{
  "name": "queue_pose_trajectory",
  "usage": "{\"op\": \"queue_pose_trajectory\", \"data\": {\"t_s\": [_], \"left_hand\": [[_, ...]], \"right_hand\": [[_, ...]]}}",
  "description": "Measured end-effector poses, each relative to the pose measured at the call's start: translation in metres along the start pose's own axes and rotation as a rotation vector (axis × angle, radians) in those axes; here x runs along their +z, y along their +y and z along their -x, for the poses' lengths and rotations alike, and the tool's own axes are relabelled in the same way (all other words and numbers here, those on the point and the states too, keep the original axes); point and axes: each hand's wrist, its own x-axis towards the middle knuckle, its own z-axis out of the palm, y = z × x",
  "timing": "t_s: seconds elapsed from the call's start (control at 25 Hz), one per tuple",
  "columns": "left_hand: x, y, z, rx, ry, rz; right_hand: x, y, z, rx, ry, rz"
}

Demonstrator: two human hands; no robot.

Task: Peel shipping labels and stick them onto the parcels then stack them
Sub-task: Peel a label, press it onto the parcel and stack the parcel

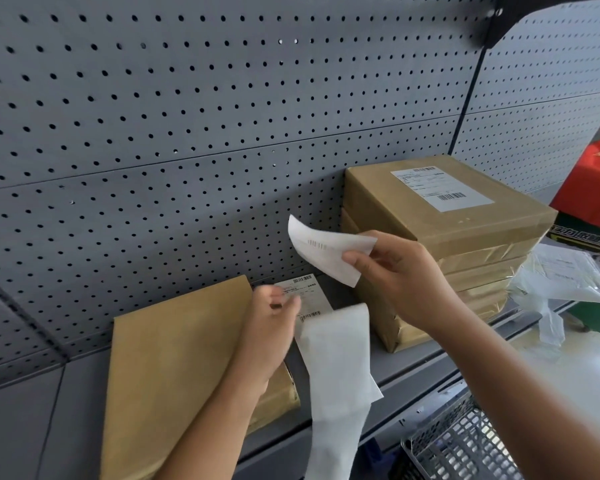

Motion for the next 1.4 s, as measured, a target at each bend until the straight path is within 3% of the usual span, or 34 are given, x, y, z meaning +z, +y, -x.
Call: {"op": "queue_pose_trajectory", "data": {"t_s": [0.08, 0.2, 0.32, 0.52, 0.64, 0.72, 0.84, 0.88, 1.0, 1.4], "left_hand": [[-0.013, 0.007, 0.002, -0.010, 0.041, 0.190], [-0.032, 0.018, 0.005, -0.148, -0.110, 0.521], [-0.049, 0.018, 0.009, -0.176, -0.179, 0.579], [-0.075, 0.004, 0.010, -0.142, -0.023, 0.510], [-0.089, -0.005, 0.015, -0.125, 0.056, 0.449], [-0.098, -0.011, 0.018, -0.127, 0.093, 0.425], [-0.111, -0.018, 0.023, -0.139, 0.119, 0.410], [-0.115, -0.020, 0.024, -0.143, 0.125, 0.397], [-0.126, -0.028, 0.029, -0.146, 0.162, 0.364], [-0.155, -0.062, 0.024, -0.127, 0.236, -0.070]], "right_hand": [[0.008, 0.000, 0.002, -0.063, -0.035, -0.006], [0.023, 0.000, 0.004, -0.208, -0.103, 0.022], [0.037, 0.001, 0.007, -0.286, -0.199, 0.049], [0.056, 0.006, 0.009, -0.207, -0.341, 0.150], [0.066, 0.011, 0.007, 0.014, -0.505, 0.189], [0.076, 0.014, 0.005, 0.268, -0.553, -0.035], [0.098, 0.011, -0.004, 0.666, -0.429, -0.648], [0.106, 0.008, -0.006, 0.714, -0.442, -0.725], [0.132, -0.002, -0.005, 0.671, -0.512, -0.648], [0.185, -0.008, -0.013, 0.548, -0.436, -0.232]]}}
